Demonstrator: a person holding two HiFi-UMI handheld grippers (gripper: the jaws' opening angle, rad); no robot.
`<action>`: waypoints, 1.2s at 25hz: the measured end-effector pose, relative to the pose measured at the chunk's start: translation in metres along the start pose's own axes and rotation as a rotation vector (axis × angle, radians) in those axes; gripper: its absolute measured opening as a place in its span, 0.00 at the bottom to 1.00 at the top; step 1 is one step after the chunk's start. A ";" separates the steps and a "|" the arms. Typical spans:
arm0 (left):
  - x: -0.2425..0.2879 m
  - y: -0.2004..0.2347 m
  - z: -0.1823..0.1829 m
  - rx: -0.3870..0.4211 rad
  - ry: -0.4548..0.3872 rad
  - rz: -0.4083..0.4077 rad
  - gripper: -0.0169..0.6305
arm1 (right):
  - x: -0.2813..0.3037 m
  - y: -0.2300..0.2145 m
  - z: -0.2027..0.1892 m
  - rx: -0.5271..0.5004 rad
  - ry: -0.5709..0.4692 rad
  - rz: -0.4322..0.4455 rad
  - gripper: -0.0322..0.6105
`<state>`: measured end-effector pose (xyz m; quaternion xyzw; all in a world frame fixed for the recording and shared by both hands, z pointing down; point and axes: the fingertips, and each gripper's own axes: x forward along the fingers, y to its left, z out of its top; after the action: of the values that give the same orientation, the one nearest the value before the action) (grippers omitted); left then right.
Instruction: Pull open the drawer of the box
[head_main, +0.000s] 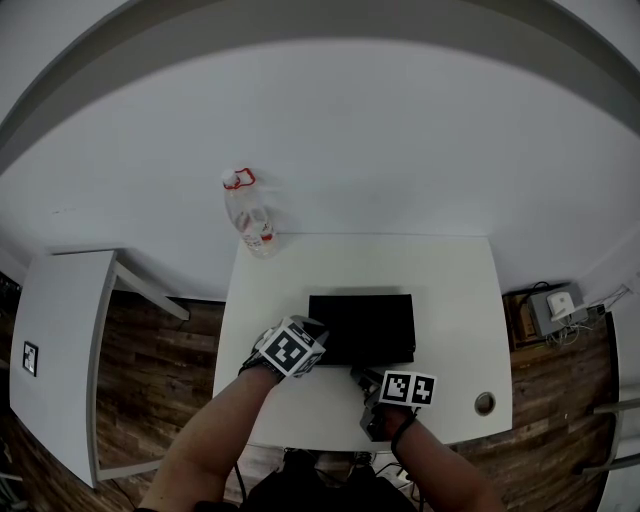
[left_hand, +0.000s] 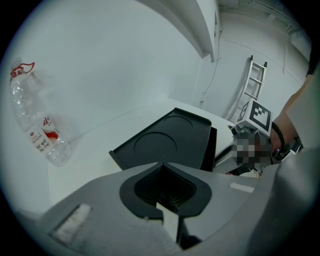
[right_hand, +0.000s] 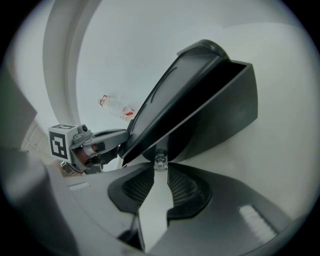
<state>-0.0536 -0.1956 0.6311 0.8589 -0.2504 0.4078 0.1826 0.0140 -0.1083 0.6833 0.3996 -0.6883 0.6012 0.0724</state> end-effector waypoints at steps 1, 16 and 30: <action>0.000 0.000 0.000 -0.001 -0.001 0.000 0.03 | -0.001 0.000 -0.002 0.000 0.001 0.001 0.18; 0.000 0.000 0.000 -0.010 0.000 0.004 0.03 | -0.012 -0.001 -0.023 0.007 0.003 0.009 0.18; 0.001 0.002 0.001 -0.019 -0.001 0.008 0.03 | -0.023 -0.001 -0.046 0.020 0.014 0.014 0.18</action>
<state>-0.0537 -0.1977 0.6314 0.8563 -0.2578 0.4055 0.1892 0.0122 -0.0572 0.6827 0.3913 -0.6846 0.6111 0.0689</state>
